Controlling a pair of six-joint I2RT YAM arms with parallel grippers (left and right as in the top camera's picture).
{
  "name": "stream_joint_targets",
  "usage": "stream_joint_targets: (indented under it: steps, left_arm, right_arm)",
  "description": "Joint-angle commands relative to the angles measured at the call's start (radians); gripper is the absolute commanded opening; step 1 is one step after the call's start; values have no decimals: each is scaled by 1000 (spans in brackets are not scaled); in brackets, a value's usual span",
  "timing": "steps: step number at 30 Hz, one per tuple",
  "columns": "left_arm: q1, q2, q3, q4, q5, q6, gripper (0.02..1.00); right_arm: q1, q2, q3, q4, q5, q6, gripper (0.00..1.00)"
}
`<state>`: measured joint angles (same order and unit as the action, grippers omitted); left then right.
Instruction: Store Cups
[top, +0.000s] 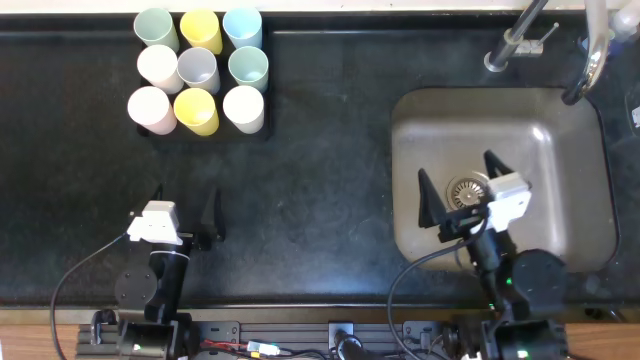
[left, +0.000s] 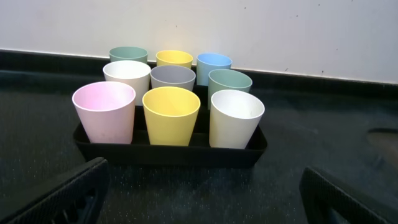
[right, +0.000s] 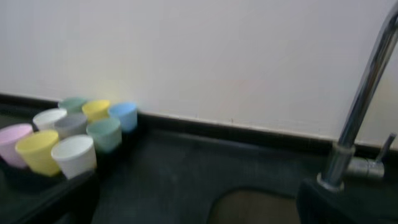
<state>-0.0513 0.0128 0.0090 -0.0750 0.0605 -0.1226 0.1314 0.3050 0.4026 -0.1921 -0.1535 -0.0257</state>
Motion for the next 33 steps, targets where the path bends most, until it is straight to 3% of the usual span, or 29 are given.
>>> stream_joint_targets:
  steps: [1,10,16,33]
  left_arm:
    - [7,-10,-1,-2,16,18,1000]
    - [7,-10,-1,-2,16,18,1000]
    - [7,-10,-1,-2,16,18,1000]
    - [7,-10,-1,-2,16,18,1000]
  right_arm:
    - [-7,-85,-153,123,-6,11,998]
    - [-8,-268,-394,193,-5,11,998]
    - [-8,-303,-398,121,105,11,998]
    - [-8,-301,-398,119,105,11,998]
